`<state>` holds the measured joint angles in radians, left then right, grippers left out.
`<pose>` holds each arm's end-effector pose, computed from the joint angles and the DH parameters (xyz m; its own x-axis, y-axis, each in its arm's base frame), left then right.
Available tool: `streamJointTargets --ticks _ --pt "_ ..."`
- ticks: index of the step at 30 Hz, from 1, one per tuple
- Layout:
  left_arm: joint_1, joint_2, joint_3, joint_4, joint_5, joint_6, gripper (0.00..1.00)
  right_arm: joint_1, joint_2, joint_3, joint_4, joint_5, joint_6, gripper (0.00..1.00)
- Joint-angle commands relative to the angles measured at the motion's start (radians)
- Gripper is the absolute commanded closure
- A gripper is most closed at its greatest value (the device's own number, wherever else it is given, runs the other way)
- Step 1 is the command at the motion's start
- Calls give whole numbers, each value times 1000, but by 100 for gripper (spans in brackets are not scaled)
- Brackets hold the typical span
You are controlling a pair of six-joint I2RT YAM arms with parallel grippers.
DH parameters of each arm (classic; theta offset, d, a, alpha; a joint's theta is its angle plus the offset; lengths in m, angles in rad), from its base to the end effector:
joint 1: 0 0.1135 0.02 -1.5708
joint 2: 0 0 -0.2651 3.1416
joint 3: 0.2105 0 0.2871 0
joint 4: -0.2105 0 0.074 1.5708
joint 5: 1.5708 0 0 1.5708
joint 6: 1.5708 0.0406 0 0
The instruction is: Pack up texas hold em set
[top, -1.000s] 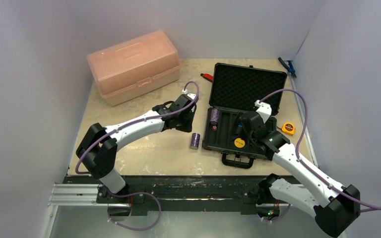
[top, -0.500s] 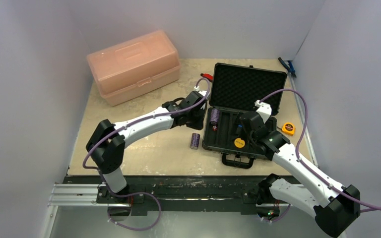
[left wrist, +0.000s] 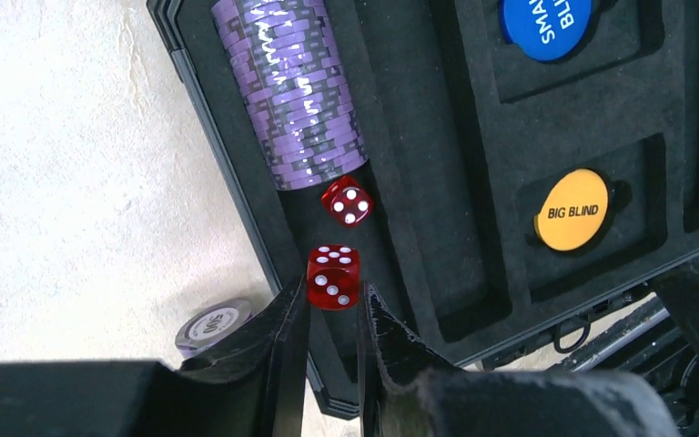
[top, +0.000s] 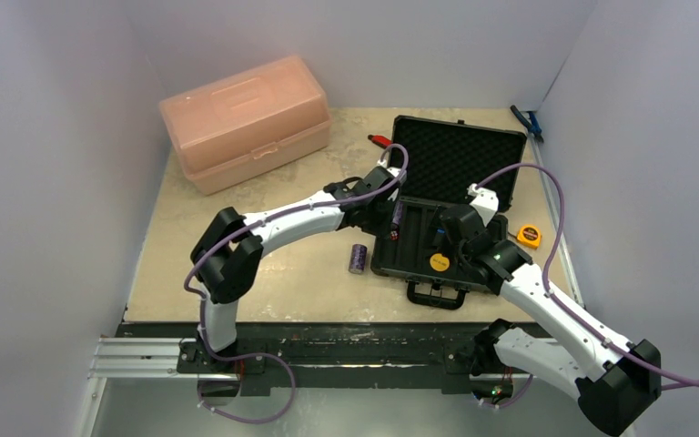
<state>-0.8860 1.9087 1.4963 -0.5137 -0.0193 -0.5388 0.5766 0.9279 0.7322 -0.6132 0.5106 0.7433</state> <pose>0.2903 -0.3543 0.2144 -0.8275 0.2023 -0.5237 0.3990 0.8682 -0.2951 0.1983 0.1053 0.2508 -0.5771 0.3290 -0.7475 0.2685 0.9408 0.2068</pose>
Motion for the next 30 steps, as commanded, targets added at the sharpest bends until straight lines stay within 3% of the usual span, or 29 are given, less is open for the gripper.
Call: streamJointTargets --ticks 1,10,24,30 --pt "-2 35 65 20 15 -2 100 -2 -23 -1 12 26 7 1" --pt "-3 90 107 11 -42 -2 100 -3 -13 1 12 24 5 1" --pt "-3 112 110 17 -102 -13 70 -2 -9 1 10 7 2 1" --pt "-3 102 93 35 -99 -16 52 -3 -9 3 9 0 1 1"
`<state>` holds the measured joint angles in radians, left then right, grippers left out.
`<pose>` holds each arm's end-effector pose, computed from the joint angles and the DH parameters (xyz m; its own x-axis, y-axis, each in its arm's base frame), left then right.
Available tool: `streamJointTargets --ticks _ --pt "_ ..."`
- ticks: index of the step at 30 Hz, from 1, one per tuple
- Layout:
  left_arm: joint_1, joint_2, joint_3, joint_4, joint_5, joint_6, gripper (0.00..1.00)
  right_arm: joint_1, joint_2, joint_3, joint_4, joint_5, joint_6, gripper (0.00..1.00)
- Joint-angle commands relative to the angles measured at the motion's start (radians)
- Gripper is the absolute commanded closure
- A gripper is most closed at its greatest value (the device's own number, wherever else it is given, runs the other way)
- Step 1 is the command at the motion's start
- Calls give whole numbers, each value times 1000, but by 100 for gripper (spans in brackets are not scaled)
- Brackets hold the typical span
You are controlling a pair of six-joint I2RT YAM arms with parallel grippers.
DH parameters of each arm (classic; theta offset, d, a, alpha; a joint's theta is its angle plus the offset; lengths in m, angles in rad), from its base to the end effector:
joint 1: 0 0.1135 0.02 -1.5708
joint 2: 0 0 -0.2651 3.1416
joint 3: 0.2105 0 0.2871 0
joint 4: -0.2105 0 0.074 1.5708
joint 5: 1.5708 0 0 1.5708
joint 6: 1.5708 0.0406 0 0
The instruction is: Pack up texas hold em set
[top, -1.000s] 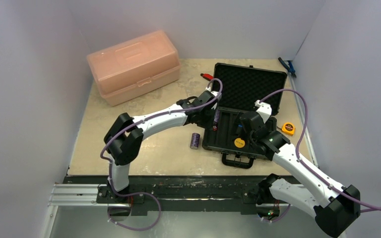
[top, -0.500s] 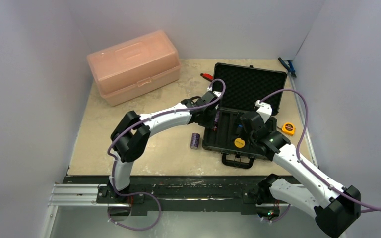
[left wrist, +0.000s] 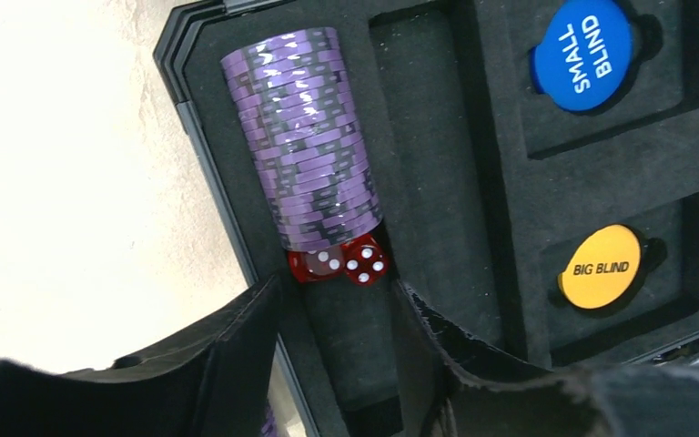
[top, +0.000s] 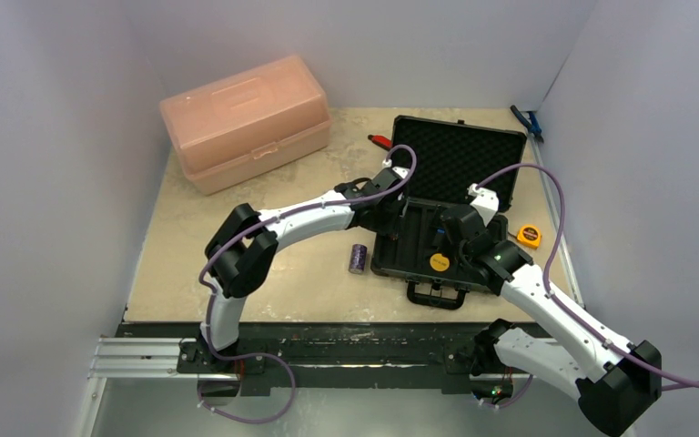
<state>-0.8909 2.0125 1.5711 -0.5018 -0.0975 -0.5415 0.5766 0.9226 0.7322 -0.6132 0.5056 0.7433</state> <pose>0.3048 -0.3708 0.1948 -0.8165 0.1940 -0.5438 0.3701 0.8987 -0.2351 0.1977 0.1051 0.2518 -0.5763 0.3314 -0.7470 0.2647 0.9405 0.2130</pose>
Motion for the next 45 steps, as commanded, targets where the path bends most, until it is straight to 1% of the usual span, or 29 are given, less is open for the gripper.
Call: streamJointTargets --ticks 1,5,7,9,12,15,22,25,28,30,32,34,36,40,43,45 --pt "3 -4 15 26 -23 -14 50 -2 -4 3 9 4 1 1" --pt "2 -27 7 26 -25 -16 49 -3 -2 1 10 4 -2 1" --pt "2 -54 -8 32 -28 -15 46 -3 2 1 15 4 -6 1" --pt "2 -89 -32 45 -36 -12 40 -3 9 4 16 4 -11 1" --pt "2 -149 -72 62 -47 -2 28 -2 16 12 13 4 -19 2" --pt "2 -210 -109 69 -58 7 18 -3 13 19 12 8 -29 2" --pt "23 -407 -197 12 -131 58 4 -2 30 58 4 0 -31 2" --pt "70 -516 -256 -26 -131 82 2 -2 42 90 4 -29 -22 2" --pt "134 -625 -316 -90 -122 112 1 0 55 117 16 -100 -11 2" --pt "146 -696 -353 -134 -192 118 0 9 68 130 30 -142 5 1" --pt "152 -752 -359 -180 -210 112 0 28 87 150 36 -159 29 1" --pt "161 -795 -359 -237 -224 94 0 73 118 184 31 -144 53 1" --pt "176 -836 -357 -297 -226 92 0 154 168 235 14 -92 84 1" --pt "214 -900 -348 -402 -234 147 0 267 279 343 -30 -39 147 1" --pt "224 -955 -350 -434 -256 204 0 338 355 415 -44 -14 188 1" --pt "225 -988 -370 -420 -295 236 0 383 403 457 -52 0 208 1"
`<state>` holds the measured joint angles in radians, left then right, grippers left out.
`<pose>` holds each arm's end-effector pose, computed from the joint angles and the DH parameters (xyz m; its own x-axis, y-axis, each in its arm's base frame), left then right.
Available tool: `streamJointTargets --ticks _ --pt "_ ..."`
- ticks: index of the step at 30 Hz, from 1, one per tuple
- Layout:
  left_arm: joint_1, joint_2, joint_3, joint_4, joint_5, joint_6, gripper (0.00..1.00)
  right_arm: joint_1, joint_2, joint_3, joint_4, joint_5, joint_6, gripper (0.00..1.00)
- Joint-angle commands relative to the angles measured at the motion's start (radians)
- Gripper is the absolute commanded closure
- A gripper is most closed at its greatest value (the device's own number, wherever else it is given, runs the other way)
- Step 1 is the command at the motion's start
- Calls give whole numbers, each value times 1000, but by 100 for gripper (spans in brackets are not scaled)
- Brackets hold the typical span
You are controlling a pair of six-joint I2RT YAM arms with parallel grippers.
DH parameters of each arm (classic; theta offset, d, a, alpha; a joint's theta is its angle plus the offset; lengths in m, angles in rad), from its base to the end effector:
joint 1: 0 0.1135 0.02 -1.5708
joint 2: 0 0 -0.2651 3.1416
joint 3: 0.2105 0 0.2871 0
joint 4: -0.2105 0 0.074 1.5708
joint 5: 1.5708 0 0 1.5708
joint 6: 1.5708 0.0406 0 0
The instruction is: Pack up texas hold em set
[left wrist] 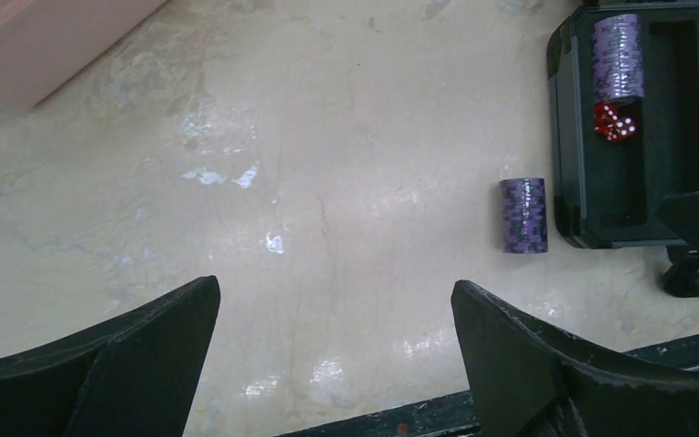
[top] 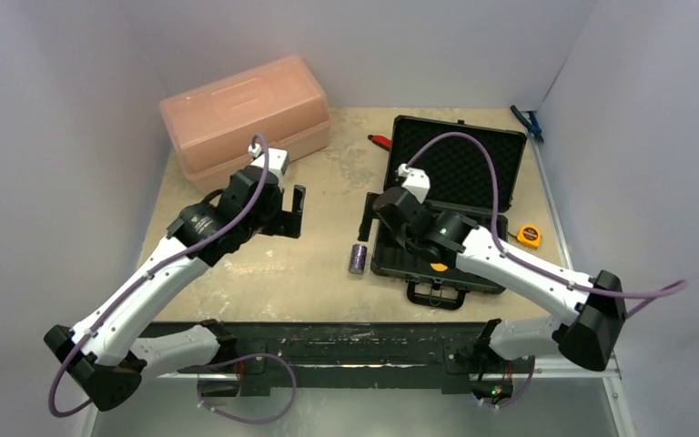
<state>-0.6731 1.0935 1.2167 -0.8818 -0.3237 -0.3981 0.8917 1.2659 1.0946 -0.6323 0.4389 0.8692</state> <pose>0.2044 -0.1465 0.3656 -0.6550 0.0522 -0.7539 0.1699 0.9822 -0.0797 0.2045 0.2259 0.2979 -0.6883 0.2481 -0.6817 0.0103 0.9430 0.3327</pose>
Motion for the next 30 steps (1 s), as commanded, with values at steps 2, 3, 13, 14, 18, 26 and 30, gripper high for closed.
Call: streamJointTargets --ticks 2,3,13,14,18,26,30 --pt "10 -89 -43 -23 -109 109 0 107 114 143 -48 71 99 1" --pt "14 -96 -59 -16 -117 108 0 121 141 171 -62 73 109 1" --pt "19 -164 -122 -12 -187 130 0 207 394 353 -114 81 190 1" --pt "19 -170 -121 -14 -198 130 0 209 421 373 -120 77 191 1" --pt "19 -204 -132 -20 -286 125 0 211 509 453 -152 80 202 1" --pt "21 -231 -137 -15 -353 115 0 211 602 517 -139 83 203 1" --pt "27 -246 -139 -4 -357 114 0 211 626 529 -139 82 203 1"
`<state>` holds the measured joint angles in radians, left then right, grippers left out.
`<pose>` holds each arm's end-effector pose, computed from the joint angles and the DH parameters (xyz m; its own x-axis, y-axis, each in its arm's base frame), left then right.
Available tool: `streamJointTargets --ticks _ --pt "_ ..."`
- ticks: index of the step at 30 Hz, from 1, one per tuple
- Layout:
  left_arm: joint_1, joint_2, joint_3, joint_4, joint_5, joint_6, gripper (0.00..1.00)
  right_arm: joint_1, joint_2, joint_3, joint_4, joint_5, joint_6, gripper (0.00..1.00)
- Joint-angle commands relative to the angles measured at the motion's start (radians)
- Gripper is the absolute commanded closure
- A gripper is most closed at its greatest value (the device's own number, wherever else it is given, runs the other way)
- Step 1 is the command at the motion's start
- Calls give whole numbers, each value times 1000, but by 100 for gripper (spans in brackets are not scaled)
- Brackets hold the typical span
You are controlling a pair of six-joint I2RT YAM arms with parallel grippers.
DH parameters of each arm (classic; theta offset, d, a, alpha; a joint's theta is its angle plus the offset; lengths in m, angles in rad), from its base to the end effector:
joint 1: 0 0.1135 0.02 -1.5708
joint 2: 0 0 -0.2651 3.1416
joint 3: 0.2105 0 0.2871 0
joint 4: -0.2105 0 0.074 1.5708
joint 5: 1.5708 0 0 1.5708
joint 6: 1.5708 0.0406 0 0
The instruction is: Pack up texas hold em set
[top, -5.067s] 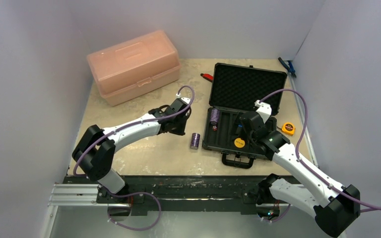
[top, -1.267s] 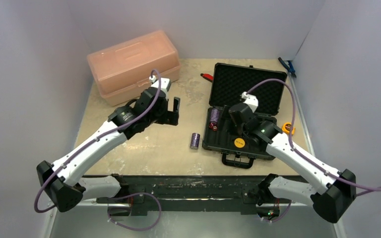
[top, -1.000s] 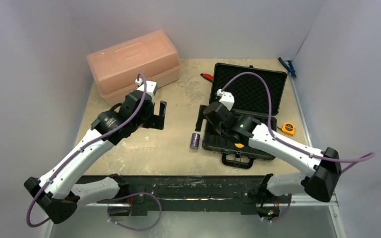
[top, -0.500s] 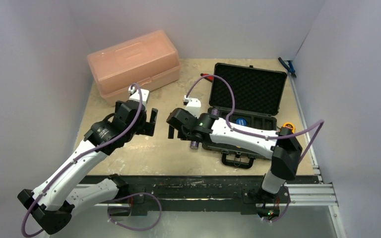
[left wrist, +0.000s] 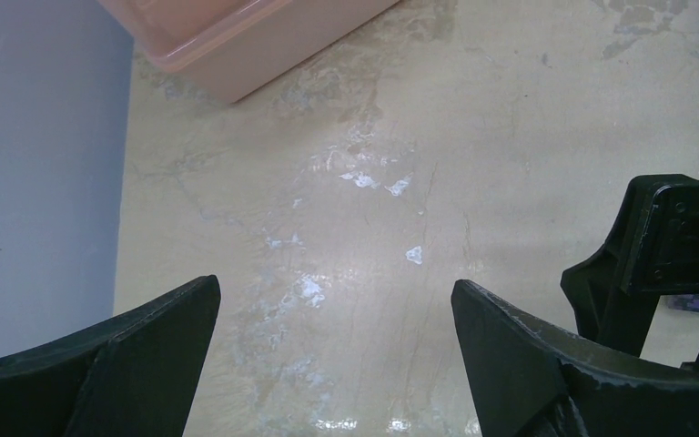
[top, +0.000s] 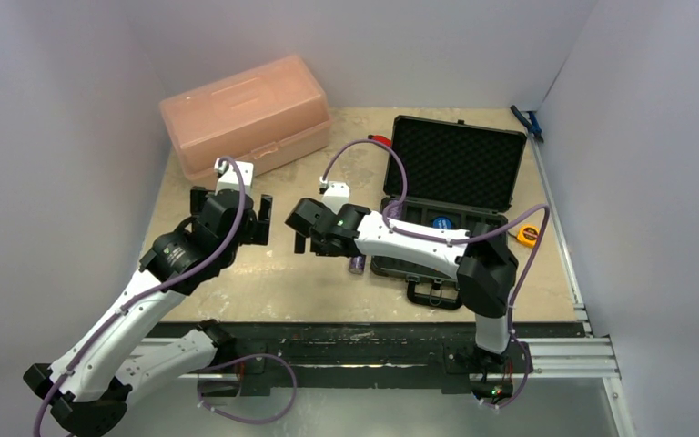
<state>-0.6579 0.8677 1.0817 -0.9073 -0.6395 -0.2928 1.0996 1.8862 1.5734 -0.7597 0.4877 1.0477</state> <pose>0.1669 -0.0983 0.3659 -0.5209 0.1099 -0.8465 -0.0240 0.9894 0.1432 0.2168 0.3837 0.2397 -0.7930 0.1293 -0.5953 0.0030 0.9780 0.2084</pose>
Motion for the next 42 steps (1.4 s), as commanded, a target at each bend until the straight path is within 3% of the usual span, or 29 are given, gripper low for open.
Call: streamJointTargets --ticks 1,8,17,26,42 --pt "15 -23 -6 25 -40 9 0 3 11 53 -12 32 28 1" --pt "19 -15 -7 30 -32 13 0 2 37 60 -25 65 52 1" --pt "20 -14 -9 28 -25 14 0 -5 53 62 -183 152 209 6" --pt "20 -16 -11 28 -23 15 0 -49 47 -9 -184 134 223 16" --pt "21 -10 -10 27 -22 18 1 -69 62 -103 -133 83 194 23"
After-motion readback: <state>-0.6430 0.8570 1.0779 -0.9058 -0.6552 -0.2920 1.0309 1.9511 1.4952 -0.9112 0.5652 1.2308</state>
